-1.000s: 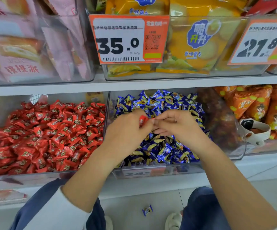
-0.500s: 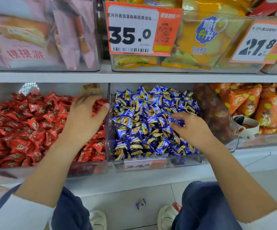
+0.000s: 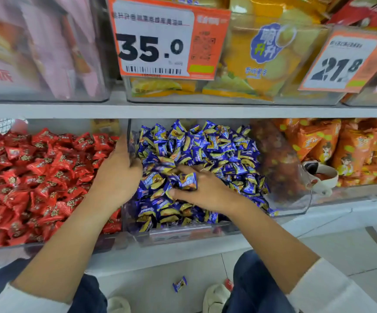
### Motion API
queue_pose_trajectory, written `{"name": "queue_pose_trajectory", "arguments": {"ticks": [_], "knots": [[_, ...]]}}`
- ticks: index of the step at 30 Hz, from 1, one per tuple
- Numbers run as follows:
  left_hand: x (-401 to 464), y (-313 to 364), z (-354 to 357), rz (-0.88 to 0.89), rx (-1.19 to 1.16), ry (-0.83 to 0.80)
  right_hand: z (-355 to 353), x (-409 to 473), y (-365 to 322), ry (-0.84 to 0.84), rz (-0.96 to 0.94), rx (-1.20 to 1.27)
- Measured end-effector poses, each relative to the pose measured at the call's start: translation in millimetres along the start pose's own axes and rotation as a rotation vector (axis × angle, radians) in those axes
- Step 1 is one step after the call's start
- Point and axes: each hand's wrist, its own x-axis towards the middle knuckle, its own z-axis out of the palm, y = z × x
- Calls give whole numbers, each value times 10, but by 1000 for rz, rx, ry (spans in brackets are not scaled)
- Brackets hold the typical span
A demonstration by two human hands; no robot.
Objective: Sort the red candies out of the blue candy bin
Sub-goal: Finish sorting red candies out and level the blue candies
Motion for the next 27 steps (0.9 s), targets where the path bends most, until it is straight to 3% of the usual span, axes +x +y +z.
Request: {"name": "queue_pose_trajectory", "arguments": {"ticks": [4, 7, 9, 11, 14, 18, 27], "knots": [[-6, -11, -15, 4, 25, -4, -1, -174, -120, -135, -106, -25], [-8, 2, -29, 4, 47, -17, -202, -285, -109, -280, -58, -52], [-2, 11, -38, -7, 62, -34, -409, -324, -67, -335, 14, 55], [-10, 26, -49, -17, 59, -54, -562, -283, 65, -158, 128, 190], [-9, 22, -53, -29, 56, -66, -645, -86, 433, 177, 352, -128], [14, 14, -31, -27, 49, -44, -546, 120, 640, 143, 572, -165], [-22, 84, -37, -55, 75, -41, -217, 73, 66, -70, 226, -123]]}}
